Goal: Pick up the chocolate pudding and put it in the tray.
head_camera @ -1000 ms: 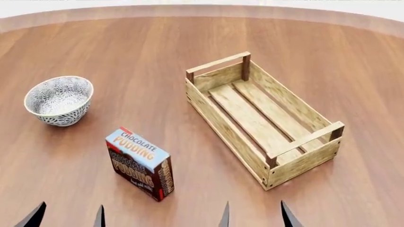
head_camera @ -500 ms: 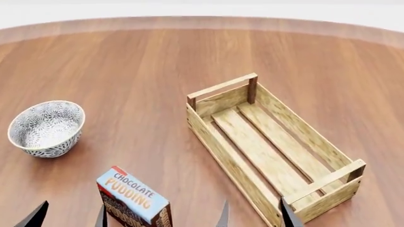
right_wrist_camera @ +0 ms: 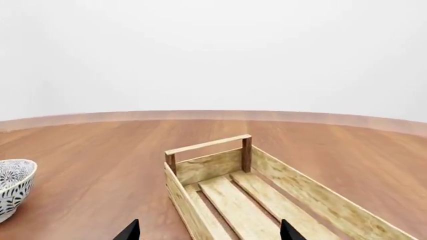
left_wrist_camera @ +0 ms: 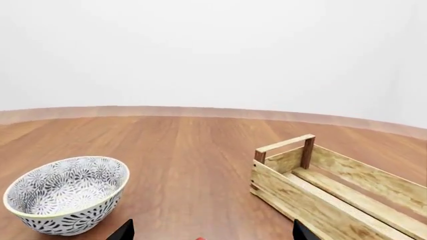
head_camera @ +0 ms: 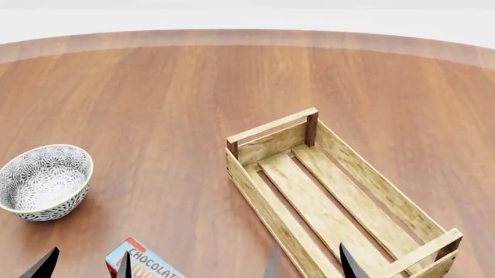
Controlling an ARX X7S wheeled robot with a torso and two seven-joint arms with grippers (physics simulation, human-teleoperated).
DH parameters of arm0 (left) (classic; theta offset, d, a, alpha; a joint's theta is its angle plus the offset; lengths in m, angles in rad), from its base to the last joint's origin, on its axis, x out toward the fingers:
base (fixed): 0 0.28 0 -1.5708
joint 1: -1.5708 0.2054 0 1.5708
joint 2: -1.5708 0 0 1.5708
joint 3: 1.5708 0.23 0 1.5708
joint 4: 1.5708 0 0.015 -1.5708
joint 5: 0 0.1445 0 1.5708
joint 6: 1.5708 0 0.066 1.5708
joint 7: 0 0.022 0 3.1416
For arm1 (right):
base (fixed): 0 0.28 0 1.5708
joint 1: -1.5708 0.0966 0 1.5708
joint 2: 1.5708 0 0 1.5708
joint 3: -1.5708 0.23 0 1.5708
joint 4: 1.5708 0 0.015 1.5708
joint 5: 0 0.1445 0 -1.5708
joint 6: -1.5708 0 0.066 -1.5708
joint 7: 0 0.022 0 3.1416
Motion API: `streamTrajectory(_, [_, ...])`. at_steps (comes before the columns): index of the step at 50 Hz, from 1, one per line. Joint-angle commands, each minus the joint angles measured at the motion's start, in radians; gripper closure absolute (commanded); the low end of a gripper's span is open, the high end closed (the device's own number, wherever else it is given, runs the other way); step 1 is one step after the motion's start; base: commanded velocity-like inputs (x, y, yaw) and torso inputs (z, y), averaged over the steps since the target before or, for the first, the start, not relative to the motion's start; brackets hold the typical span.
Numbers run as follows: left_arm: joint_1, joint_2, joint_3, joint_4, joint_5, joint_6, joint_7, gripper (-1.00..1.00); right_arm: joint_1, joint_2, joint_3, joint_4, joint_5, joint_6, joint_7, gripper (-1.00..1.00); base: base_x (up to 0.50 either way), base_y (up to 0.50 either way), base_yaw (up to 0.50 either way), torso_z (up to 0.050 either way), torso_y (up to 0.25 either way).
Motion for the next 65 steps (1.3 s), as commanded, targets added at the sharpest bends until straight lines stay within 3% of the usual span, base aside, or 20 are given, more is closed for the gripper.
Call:
streamTrajectory(1, [0.005,-0.009,0.005,0.012,-0.01,-0.001,-0.009,-1.0,-0.03,0.027,-0.027,0.005,0.085,-0.015,-0.095,-1.0,0.0,0.0,0.0,0.0,0.0])
streamTrajectory(22, [-0.007,-0.018,0.015,-0.016,-0.006,0.027,-0.027,-1.0,-0.149,0.114,-0.084,0.066,0.112,-0.173,-0.267,-1.0,0.0,0.0,0.0,0.0,0.0])
streamTrajectory(41, [-0.012,-0.027,0.028,-0.034,-0.013,0.037,-0.035,-1.0,-0.189,0.146,-0.123,0.056,0.135,-0.177,-0.32,-1.0,0.0,0.0,0.0,0.0,0.0])
streamTrajectory(52, [-0.012,-0.032,0.04,-0.022,-0.015,0.028,-0.045,-1.0,-0.121,0.103,-0.176,0.234,0.077,-0.211,-0.343,-1.0,0.0,0.0,0.0,0.0,0.0])
streamTrajectory(65, [-0.012,-0.04,0.05,-0.018,-0.02,0.029,-0.054,-1.0,-0.054,0.08,-0.214,0.271,0.06,-0.171,-0.348,-1.0,0.0,0.0,0.0,0.0,0.0])
